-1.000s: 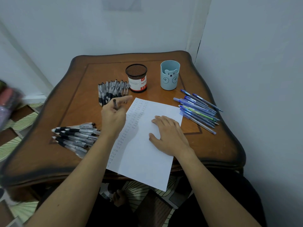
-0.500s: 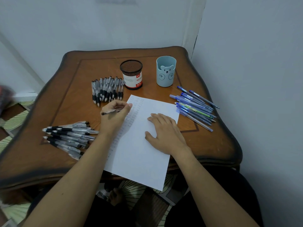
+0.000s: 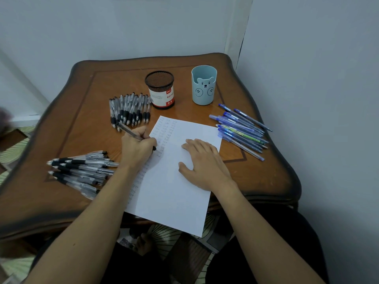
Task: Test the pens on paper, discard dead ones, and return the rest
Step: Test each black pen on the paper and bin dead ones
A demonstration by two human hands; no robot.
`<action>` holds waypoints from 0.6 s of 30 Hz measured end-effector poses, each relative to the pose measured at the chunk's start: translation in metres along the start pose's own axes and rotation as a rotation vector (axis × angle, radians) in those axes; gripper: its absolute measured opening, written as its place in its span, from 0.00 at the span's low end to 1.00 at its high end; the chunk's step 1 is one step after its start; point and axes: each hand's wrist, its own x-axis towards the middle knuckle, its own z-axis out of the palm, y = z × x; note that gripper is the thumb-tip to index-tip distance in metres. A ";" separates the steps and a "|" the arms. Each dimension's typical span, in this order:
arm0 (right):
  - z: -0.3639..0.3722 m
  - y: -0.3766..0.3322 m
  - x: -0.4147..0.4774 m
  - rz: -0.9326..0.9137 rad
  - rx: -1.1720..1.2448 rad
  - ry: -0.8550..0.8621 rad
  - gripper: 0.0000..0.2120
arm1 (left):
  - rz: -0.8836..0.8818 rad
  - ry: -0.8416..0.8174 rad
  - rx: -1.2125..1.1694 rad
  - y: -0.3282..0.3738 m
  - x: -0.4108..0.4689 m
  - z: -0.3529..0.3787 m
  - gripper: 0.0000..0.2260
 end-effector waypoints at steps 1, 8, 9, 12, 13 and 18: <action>0.000 0.000 0.000 0.000 0.003 0.001 0.27 | 0.004 0.006 0.022 -0.001 0.000 -0.001 0.16; -0.001 -0.001 0.000 0.000 0.002 0.005 0.27 | 0.081 -0.012 0.114 -0.004 0.001 -0.001 0.11; -0.001 -0.001 0.000 0.000 0.005 0.006 0.27 | 0.082 -0.015 0.115 -0.005 0.001 -0.001 0.11; -0.001 -0.001 -0.001 -0.001 0.008 0.009 0.27 | 0.075 -0.018 0.123 -0.004 0.000 0.000 0.14; -0.001 -0.001 -0.001 -0.002 0.006 0.008 0.27 | 0.078 -0.025 0.129 -0.003 -0.001 0.001 0.17; -0.002 -0.002 -0.001 -0.003 0.011 0.009 0.26 | 0.090 -0.030 0.143 -0.005 0.002 -0.001 0.18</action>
